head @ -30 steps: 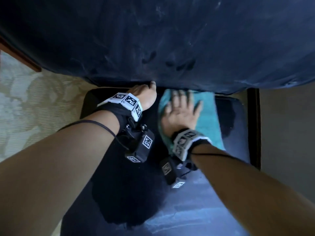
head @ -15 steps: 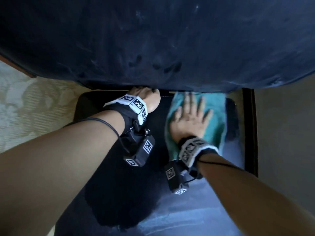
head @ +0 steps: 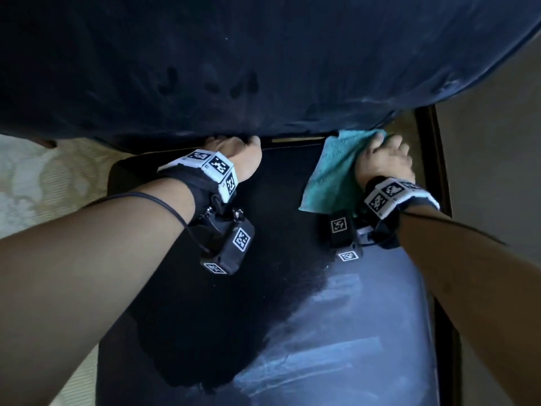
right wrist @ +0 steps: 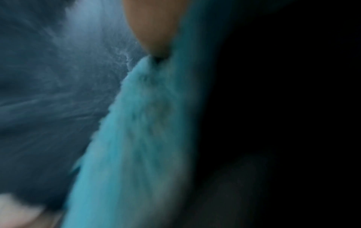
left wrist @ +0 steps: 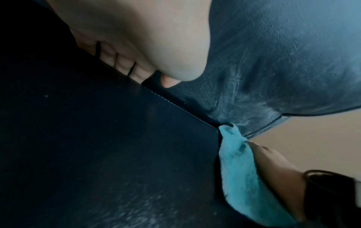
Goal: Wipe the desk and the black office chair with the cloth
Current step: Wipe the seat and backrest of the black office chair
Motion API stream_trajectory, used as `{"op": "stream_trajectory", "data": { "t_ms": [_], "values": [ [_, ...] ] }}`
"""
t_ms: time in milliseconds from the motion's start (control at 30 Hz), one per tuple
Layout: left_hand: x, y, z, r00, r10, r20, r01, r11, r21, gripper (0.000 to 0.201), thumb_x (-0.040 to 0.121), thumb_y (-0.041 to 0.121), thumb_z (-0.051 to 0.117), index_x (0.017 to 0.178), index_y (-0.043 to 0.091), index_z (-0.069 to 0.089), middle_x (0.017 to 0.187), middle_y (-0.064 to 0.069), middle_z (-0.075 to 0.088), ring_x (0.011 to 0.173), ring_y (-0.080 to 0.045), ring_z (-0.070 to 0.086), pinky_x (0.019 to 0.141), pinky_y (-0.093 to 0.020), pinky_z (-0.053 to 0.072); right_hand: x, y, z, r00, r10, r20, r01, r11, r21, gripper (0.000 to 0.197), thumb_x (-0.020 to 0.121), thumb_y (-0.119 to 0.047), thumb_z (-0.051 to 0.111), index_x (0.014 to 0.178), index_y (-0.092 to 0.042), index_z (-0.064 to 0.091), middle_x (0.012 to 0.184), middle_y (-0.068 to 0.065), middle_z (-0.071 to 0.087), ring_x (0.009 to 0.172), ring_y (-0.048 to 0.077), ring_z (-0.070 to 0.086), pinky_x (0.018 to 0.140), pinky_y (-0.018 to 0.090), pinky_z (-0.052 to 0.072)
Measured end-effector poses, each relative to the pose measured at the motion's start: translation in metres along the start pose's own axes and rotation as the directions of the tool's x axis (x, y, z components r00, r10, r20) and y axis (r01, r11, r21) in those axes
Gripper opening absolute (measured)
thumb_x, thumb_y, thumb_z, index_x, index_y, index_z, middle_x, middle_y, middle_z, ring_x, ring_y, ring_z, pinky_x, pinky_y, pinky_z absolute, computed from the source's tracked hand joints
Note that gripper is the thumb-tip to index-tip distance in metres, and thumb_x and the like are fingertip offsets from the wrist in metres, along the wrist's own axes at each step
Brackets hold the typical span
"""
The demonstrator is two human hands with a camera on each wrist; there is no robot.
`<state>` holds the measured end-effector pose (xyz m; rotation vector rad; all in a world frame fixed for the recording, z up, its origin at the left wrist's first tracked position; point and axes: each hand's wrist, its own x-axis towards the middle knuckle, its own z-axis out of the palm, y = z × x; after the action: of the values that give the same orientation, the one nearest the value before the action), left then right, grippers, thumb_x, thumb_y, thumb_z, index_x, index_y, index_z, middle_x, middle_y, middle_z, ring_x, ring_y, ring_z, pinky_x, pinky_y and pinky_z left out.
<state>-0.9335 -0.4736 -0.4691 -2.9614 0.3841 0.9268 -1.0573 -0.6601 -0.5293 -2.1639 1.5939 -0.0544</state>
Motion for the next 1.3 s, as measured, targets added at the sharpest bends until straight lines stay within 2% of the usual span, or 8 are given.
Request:
{"op": "stream_trajectory", "data": {
  "t_ms": [167,300,367,533,733,900,1133,1300],
  "values": [
    [0.003,0.0,0.008,1.0,-0.007,-0.009,0.007,1.0,-0.009,0.057,0.098,0.038,0.018,0.13,0.007,0.054,0.141,-0.017,0.045,0.131,-0.034,0.036,0.11,-0.04,0.024,-0.1,0.055,0.006,0.967,-0.128,-0.222,0.092,0.982,-0.167,0.056,0.1,-0.038,0.032,0.144,-0.004,0.037,0.139,0.017,0.049,0.118,0.035,0.051,0.096,0.044,0.04],
    [0.003,0.011,0.001,1.0,-0.015,0.012,0.016,0.997,-0.075,0.059,0.099,0.036,0.016,0.129,0.002,0.053,0.143,-0.018,0.044,0.134,-0.033,0.034,0.112,-0.041,0.021,-0.037,0.021,0.004,0.954,0.073,-0.292,-0.09,0.995,-0.043,0.046,0.094,-0.034,0.039,0.116,-0.001,0.062,0.104,0.016,0.066,0.088,0.035,0.064,0.072,0.042,0.048],
    [0.004,0.008,0.005,1.0,-0.024,-0.006,0.024,0.998,-0.063,0.058,0.099,0.038,0.017,0.132,0.005,0.051,0.145,-0.015,0.041,0.135,-0.032,0.03,0.112,-0.042,0.019,-0.012,0.015,0.009,0.929,0.131,-0.346,-0.146,0.989,-0.018,0.043,0.098,-0.035,0.037,0.112,-0.002,0.06,0.106,0.016,0.064,0.093,0.036,0.062,0.077,0.043,0.044],
    [0.0,-0.002,0.016,0.998,0.036,-0.054,-0.035,0.999,0.031,0.055,0.1,0.04,0.021,0.132,0.005,0.049,0.141,-0.016,0.042,0.13,-0.032,0.032,0.11,-0.04,0.022,-0.11,0.055,0.022,0.942,-0.095,-0.322,0.025,0.976,-0.216,0.057,0.1,-0.04,0.023,0.141,-0.008,0.045,0.14,0.011,0.051,0.126,0.029,0.049,0.102,0.042,0.038],
    [0.009,-0.001,0.014,0.998,0.029,-0.055,-0.032,0.999,-0.044,0.054,0.099,0.038,0.019,0.131,0.007,0.049,0.141,-0.014,0.043,0.131,-0.031,0.032,0.11,-0.039,0.021,-0.047,0.011,0.018,0.909,0.112,-0.402,-0.149,0.987,-0.06,0.058,0.095,-0.04,0.024,0.132,-0.011,0.058,0.127,0.008,0.062,0.117,0.029,0.058,0.094,0.046,0.046],
    [-0.006,-0.005,0.022,0.989,0.074,-0.129,-0.079,0.996,-0.029,0.049,0.097,0.038,0.025,0.127,0.005,0.046,0.14,-0.017,0.041,0.129,-0.032,0.031,0.112,-0.04,0.018,-0.158,0.063,0.01,0.978,-0.141,-0.155,0.1,0.963,-0.249,0.063,0.096,-0.047,0.02,0.153,-0.019,0.02,0.16,0.003,0.018,0.147,0.025,0.016,0.116,0.047,0.011],
    [0.007,-0.006,0.019,0.986,0.095,-0.134,-0.107,0.991,-0.081,0.047,0.098,0.036,0.025,0.128,0.008,0.048,0.141,-0.011,0.043,0.129,-0.029,0.032,0.111,-0.038,0.02,-0.081,0.022,0.012,0.99,-0.102,-0.1,0.084,0.982,-0.167,0.059,0.1,-0.045,0.018,0.155,-0.025,0.01,0.162,-0.002,0.008,0.149,0.023,0.004,0.117,0.053,0.008],
    [0.003,-0.017,0.019,0.98,0.134,-0.149,-0.142,0.989,-0.05,0.042,0.098,0.035,0.026,0.121,0.01,0.052,0.135,-0.01,0.049,0.128,-0.028,0.035,0.107,-0.039,0.023,-0.21,0.06,0.006,0.83,-0.498,0.251,0.556,0.772,-0.308,0.06,0.098,-0.046,0.019,0.154,-0.028,0.009,0.158,-0.001,0.024,0.144,0.026,0.021,0.116,0.051,0.011]
  ]
}}
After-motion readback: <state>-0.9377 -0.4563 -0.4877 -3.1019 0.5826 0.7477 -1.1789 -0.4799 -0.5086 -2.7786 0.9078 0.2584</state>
